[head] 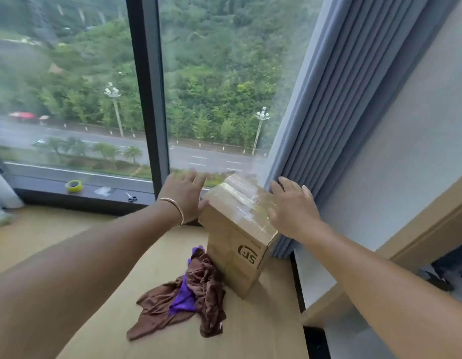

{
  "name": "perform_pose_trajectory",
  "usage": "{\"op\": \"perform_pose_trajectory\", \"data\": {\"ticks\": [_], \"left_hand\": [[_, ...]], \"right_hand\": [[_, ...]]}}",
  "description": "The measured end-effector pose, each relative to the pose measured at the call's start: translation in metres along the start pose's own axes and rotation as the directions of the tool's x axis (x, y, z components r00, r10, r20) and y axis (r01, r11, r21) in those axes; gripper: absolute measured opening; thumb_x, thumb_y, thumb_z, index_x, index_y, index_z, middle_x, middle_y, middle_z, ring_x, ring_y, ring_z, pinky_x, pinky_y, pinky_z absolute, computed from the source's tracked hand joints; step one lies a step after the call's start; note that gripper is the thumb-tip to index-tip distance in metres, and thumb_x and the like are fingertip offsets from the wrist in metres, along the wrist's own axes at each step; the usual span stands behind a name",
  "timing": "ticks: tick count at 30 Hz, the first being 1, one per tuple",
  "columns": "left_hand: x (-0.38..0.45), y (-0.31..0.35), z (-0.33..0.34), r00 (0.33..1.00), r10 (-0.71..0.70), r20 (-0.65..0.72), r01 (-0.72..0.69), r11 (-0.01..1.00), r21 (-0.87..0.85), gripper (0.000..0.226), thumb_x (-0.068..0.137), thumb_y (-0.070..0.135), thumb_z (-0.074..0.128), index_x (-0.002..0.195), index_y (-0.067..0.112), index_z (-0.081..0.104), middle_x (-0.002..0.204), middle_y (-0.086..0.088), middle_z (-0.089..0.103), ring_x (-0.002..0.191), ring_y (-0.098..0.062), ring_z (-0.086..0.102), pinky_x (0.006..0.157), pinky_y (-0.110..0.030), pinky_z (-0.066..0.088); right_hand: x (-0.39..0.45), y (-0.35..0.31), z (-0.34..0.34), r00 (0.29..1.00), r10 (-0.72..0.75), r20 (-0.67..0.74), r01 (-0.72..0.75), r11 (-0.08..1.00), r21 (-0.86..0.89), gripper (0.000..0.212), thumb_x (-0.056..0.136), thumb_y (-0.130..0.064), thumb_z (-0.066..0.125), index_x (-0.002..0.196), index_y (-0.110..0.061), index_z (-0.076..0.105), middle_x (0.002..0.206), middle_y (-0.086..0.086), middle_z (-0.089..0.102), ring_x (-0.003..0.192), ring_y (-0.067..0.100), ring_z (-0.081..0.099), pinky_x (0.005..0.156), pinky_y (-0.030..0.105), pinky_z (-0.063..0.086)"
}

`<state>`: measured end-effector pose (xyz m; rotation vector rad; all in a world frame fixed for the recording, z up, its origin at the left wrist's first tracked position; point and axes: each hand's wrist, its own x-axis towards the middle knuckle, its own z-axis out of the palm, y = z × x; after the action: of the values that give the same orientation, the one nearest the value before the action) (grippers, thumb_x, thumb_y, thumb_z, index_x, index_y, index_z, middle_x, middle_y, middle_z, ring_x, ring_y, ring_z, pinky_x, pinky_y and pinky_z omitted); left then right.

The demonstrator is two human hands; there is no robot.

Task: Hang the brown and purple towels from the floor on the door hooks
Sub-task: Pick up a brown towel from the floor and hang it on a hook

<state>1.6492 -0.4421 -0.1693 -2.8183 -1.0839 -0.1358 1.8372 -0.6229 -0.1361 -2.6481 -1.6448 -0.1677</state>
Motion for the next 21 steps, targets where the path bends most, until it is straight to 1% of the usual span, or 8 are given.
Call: {"op": "perform_pose_trajectory", "data": {"ticks": [3, 5, 8, 10, 11, 13, 15, 21], "left_hand": [[0.011, -0.017, 0.039, 0.994, -0.086, 0.064, 0.083, 0.996, 0.044, 0.072, 0.093, 0.055, 0.039, 0.151, 0.019, 0.014, 0.154, -0.008, 0.027, 0.14, -0.024, 0.028, 0.114, -0.046, 0.023], [0.013, -0.023, 0.07, 0.981, -0.151, 0.122, 0.144, 0.987, 0.065, 0.072, 0.092, 0.055, 0.04, 0.15, 0.018, 0.018, 0.151, -0.008, 0.032, 0.138, -0.024, 0.031, 0.112, -0.045, 0.025], [0.007, -0.021, 0.121, 0.952, -0.217, 0.218, 0.21, 0.976, 0.054, 0.073, 0.091, 0.055, 0.042, 0.15, 0.018, 0.019, 0.149, -0.008, 0.034, 0.136, -0.024, 0.034, 0.11, -0.045, 0.027], [-0.001, -0.017, 0.16, 0.921, -0.248, 0.3, 0.242, 0.969, 0.058, 0.072, 0.091, 0.055, 0.042, 0.15, 0.019, 0.02, 0.149, -0.008, 0.034, 0.134, -0.025, 0.036, 0.106, -0.042, 0.031], [-0.005, -0.015, 0.18, 0.907, -0.259, 0.333, 0.254, 0.965, 0.059, 0.072, 0.091, 0.055, 0.042, 0.15, 0.019, 0.019, 0.151, -0.008, 0.033, 0.135, -0.024, 0.034, 0.107, -0.042, 0.03], [-0.015, -0.01, 0.218, 0.875, -0.277, 0.397, 0.28, 0.959, 0.049, 0.073, 0.092, 0.054, 0.041, 0.151, 0.019, 0.016, 0.153, -0.007, 0.029, 0.138, -0.023, 0.03, 0.109, -0.042, 0.026], [-0.022, -0.007, 0.257, 0.839, -0.289, 0.46, 0.315, 0.949, 0.02, 0.073, 0.092, 0.054, 0.042, 0.151, 0.019, 0.016, 0.153, -0.008, 0.029, 0.139, -0.023, 0.029, 0.11, -0.041, 0.024], [-0.064, -0.007, 0.386, 0.754, -0.323, 0.572, 0.414, 0.91, -0.033, 0.07, 0.091, 0.053, 0.043, 0.149, 0.019, 0.023, 0.148, -0.006, 0.036, 0.132, -0.024, 0.038, 0.105, -0.039, 0.029]], "right_hand": [[0.042, 0.0, 0.041, 0.993, -0.097, 0.062, 0.095, 0.995, 0.031, 0.066, 0.091, -0.035, 0.047, 0.148, -0.027, 0.017, 0.157, 0.002, 0.019, 0.143, 0.025, 0.019, 0.117, 0.049, 0.016], [0.066, 0.002, 0.075, 0.978, -0.176, 0.11, 0.174, 0.984, 0.031, 0.067, 0.091, -0.037, 0.047, 0.149, -0.027, 0.017, 0.158, 0.004, 0.018, 0.144, 0.025, 0.018, 0.117, 0.05, 0.016], [0.087, 0.003, 0.127, 0.94, -0.267, 0.214, 0.259, 0.964, 0.065, 0.068, 0.091, -0.036, 0.047, 0.15, -0.026, 0.016, 0.159, 0.005, 0.016, 0.146, 0.024, 0.013, 0.119, 0.047, 0.009], [0.098, 0.002, 0.165, 0.905, -0.327, 0.271, 0.319, 0.945, 0.074, 0.067, 0.09, -0.036, 0.048, 0.149, -0.024, 0.019, 0.158, 0.006, 0.018, 0.145, 0.026, 0.017, 0.118, 0.047, 0.012], [0.103, 0.0, 0.183, 0.891, -0.355, 0.284, 0.349, 0.934, 0.072, 0.066, 0.09, -0.036, 0.048, 0.148, -0.023, 0.02, 0.157, 0.006, 0.02, 0.143, 0.027, 0.02, 0.118, 0.046, 0.014], [0.108, -0.005, 0.215, 0.869, -0.382, 0.315, 0.377, 0.923, 0.08, 0.067, 0.089, -0.037, 0.049, 0.148, -0.023, 0.021, 0.156, 0.007, 0.023, 0.142, 0.028, 0.022, 0.117, 0.045, 0.016], [0.112, -0.013, 0.253, 0.841, -0.394, 0.371, 0.388, 0.917, 0.095, 0.068, 0.09, -0.037, 0.049, 0.15, -0.022, 0.02, 0.157, 0.008, 0.022, 0.144, 0.024, 0.017, 0.118, 0.046, 0.014], [0.104, -0.046, 0.387, 0.744, -0.434, 0.508, 0.439, 0.891, 0.117, 0.07, 0.09, -0.037, 0.051, 0.151, -0.022, 0.02, 0.158, 0.007, 0.021, 0.145, 0.02, 0.016, 0.118, 0.046, 0.013]]}}
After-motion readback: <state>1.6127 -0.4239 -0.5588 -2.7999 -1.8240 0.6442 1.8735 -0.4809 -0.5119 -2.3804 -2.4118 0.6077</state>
